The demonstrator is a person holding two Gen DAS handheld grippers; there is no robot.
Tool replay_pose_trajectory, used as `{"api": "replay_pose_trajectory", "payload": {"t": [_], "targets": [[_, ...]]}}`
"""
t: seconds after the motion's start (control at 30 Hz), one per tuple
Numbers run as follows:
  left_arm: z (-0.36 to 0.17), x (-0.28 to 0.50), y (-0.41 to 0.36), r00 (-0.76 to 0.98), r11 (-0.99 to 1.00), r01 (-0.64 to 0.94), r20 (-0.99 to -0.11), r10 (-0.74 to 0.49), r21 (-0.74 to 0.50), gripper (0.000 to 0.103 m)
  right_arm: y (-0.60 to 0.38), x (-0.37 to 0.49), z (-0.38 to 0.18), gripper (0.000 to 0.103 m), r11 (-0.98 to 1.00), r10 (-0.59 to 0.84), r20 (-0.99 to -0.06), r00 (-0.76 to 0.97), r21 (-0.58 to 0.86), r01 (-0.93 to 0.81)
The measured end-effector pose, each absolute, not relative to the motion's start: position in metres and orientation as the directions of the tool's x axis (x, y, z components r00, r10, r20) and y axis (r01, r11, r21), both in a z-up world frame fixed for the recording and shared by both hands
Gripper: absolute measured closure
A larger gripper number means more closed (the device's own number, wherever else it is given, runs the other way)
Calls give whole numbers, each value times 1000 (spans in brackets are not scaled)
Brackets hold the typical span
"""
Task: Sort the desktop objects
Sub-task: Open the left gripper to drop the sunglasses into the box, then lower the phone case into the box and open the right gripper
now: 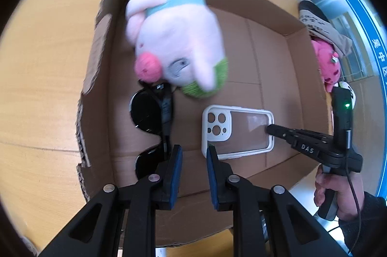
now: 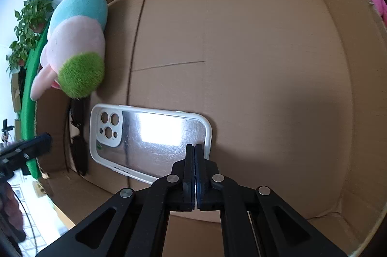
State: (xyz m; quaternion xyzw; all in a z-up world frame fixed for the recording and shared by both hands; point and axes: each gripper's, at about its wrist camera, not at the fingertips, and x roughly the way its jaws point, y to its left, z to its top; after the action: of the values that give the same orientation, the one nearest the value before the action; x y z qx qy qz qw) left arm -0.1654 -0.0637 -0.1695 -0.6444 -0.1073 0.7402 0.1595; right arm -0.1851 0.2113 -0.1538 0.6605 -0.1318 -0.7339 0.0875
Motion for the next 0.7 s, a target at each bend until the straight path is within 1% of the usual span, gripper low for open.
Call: {"api": "replay_pose_trajectory", "payload": {"t": [0.27, 0.37, 0.4, 0.53, 0.6, 0.7], "targets": [[-178, -173, -19, -56, -909, -154, -915, 400, -388, 84, 267, -172, -156, 103, -943, -279, -950, -138, 298, -150], [-190, -178, 2, -13, -907, -180, -921, 390, -382, 77, 283, -169, -158, 103, -941, -272, -952, -139, 293, -171], [-194, -179, 9, 0, -906, -184, -922, 387, -380, 73, 287, -168, -158, 103, -941, -269, -953, -140, 291, -174], [-213, -182, 33, 59, -899, -197, -920, 387, -390, 72, 289, -165, -158, 103, -939, -273, -951, -142, 296, -177], [-222, -182, 42, 84, -904, -204, -927, 367, -376, 70, 286, -178, -145, 103, -938, -274, -951, -144, 297, -179], [-238, -179, 44, 118, -912, -202, -933, 339, -357, 70, 278, -176, -146, 103, -937, -277, -949, -149, 301, -177]]}}
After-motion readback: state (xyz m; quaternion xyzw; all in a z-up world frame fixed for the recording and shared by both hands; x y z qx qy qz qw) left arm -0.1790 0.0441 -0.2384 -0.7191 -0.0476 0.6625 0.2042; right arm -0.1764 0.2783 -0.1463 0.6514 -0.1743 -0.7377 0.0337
